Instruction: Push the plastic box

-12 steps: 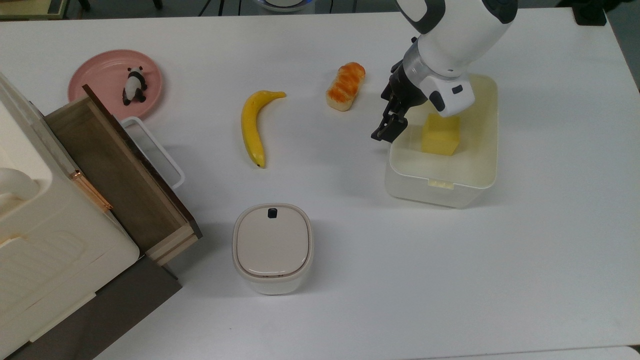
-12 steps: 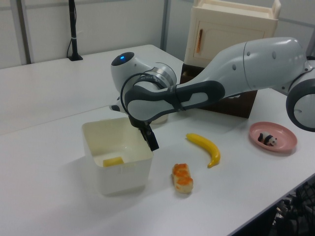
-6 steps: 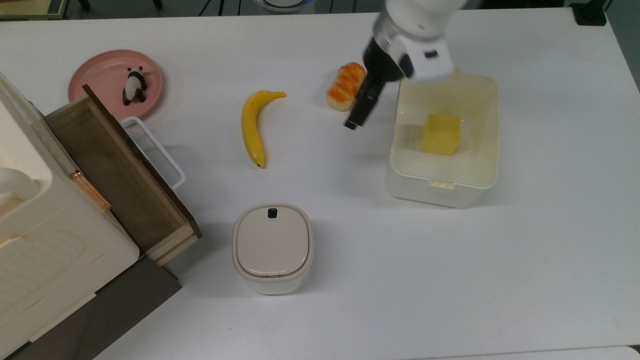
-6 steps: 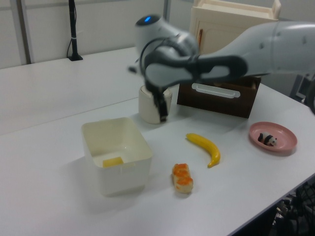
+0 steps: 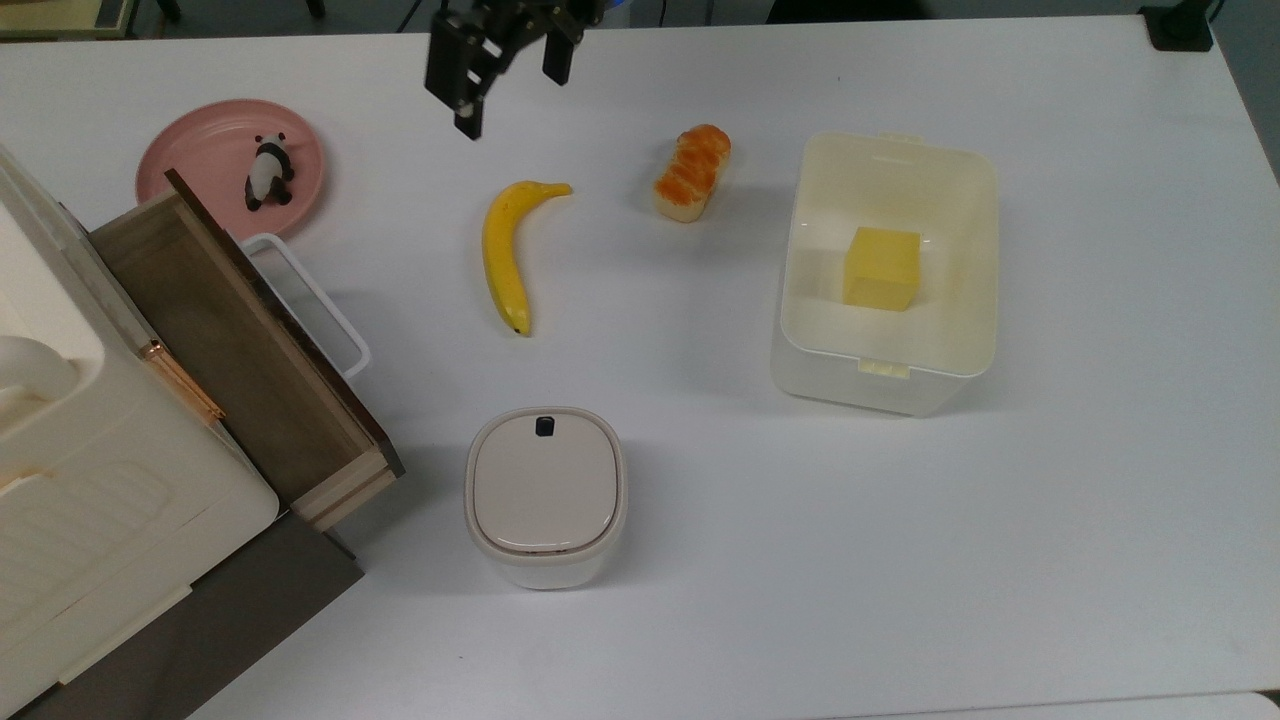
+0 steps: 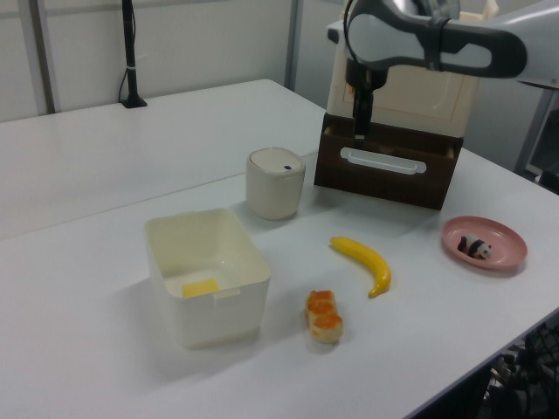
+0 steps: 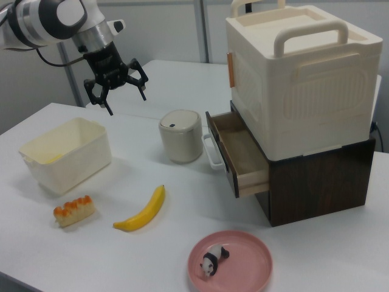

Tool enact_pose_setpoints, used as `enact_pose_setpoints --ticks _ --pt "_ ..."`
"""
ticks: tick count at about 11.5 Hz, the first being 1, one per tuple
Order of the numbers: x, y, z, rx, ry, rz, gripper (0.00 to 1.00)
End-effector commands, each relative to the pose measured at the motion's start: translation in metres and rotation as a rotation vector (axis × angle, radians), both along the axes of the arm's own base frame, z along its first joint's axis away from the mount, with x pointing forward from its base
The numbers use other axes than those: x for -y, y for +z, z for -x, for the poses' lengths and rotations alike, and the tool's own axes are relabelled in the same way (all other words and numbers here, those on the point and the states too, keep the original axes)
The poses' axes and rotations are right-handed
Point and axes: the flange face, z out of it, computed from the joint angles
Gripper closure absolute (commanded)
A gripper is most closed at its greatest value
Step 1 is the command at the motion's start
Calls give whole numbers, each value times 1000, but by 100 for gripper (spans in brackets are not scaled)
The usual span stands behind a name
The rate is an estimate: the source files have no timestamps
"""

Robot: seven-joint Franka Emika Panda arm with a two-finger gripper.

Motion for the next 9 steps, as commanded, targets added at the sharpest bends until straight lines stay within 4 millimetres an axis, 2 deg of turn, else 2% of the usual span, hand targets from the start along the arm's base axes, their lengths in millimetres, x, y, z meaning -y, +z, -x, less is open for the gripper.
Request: enact_pose_setpoints --ticks 1,3,4,7,9 --pt "0 0 13 25 -380 -103 0" --pt "-4 -2 11 59 -698 -184 0" --pt "-6 -2 11 60 -763 -207 0" --pt "-11 -2 13 37 -789 -247 0" --pt "3 0 13 37 -817 -260 0"
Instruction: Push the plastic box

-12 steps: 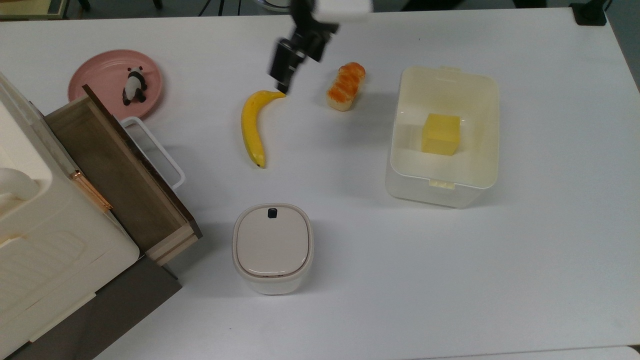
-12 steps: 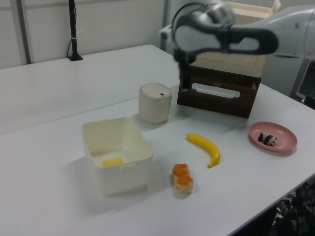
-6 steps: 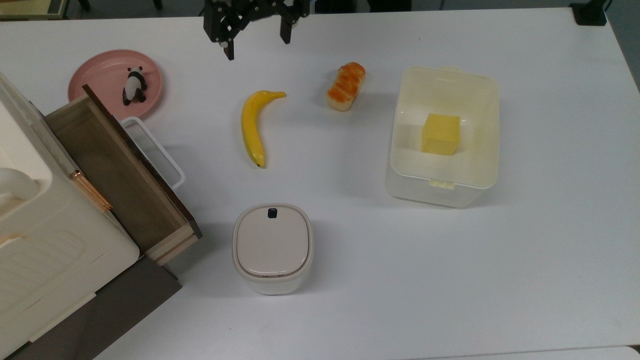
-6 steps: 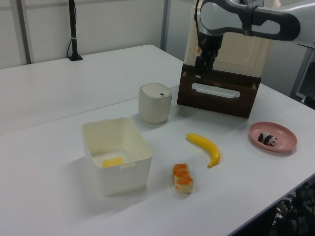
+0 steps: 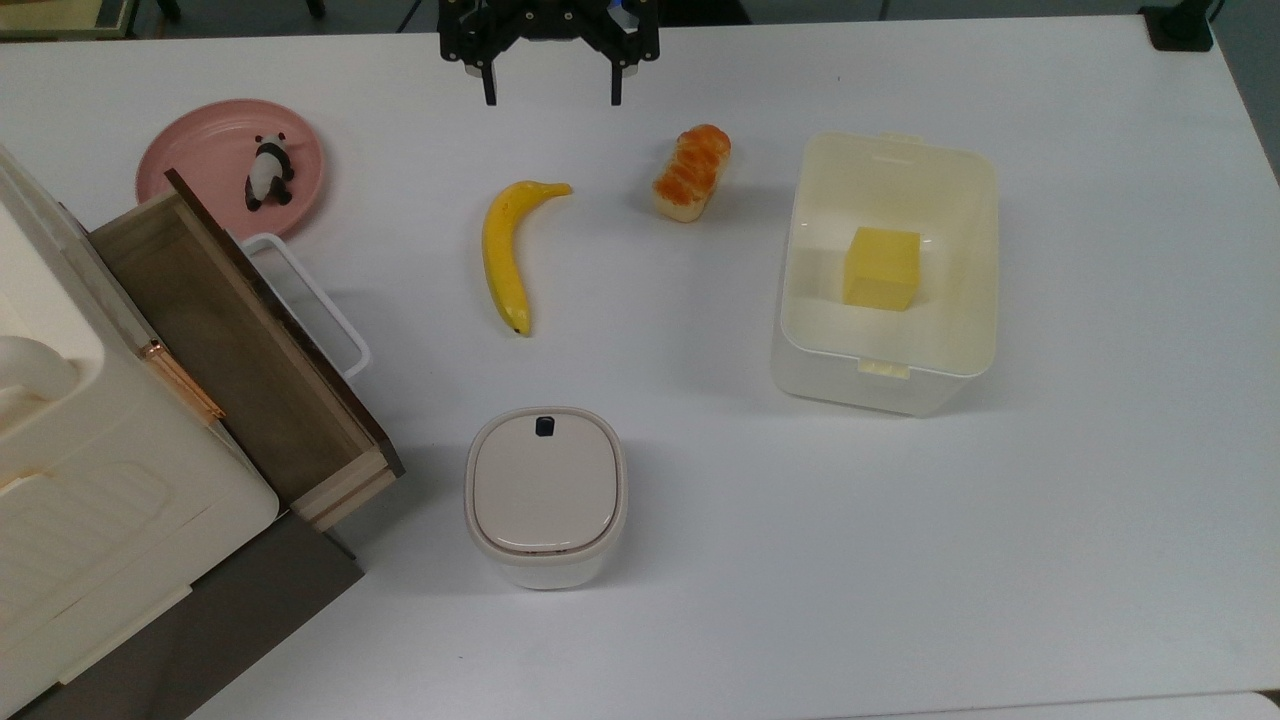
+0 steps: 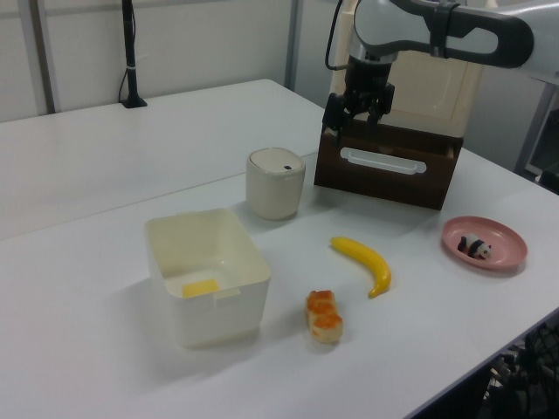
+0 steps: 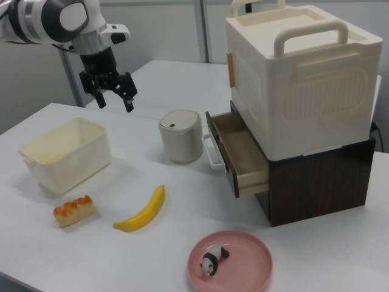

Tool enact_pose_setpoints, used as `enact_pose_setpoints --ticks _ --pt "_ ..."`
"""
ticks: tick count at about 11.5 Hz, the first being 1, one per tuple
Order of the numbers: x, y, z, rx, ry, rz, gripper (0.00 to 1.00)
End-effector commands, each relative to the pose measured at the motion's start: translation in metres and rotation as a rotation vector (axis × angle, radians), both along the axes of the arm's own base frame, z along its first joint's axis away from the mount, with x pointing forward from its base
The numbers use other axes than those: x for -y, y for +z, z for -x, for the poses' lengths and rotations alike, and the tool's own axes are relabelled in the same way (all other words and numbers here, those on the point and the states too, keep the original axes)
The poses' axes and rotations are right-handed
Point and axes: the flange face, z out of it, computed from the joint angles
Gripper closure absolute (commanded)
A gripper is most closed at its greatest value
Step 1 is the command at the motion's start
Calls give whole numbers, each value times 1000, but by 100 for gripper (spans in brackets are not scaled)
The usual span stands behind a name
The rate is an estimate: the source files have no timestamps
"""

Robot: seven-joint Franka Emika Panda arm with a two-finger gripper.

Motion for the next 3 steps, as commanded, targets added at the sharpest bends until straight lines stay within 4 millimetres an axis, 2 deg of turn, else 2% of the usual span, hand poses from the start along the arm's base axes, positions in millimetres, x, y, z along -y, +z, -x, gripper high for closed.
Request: enact_pose_setpoints --ticks 1,3 --pt "15 5 9 -10 -62 -58 0" --pt "13 3 10 -27 -61 -60 0"
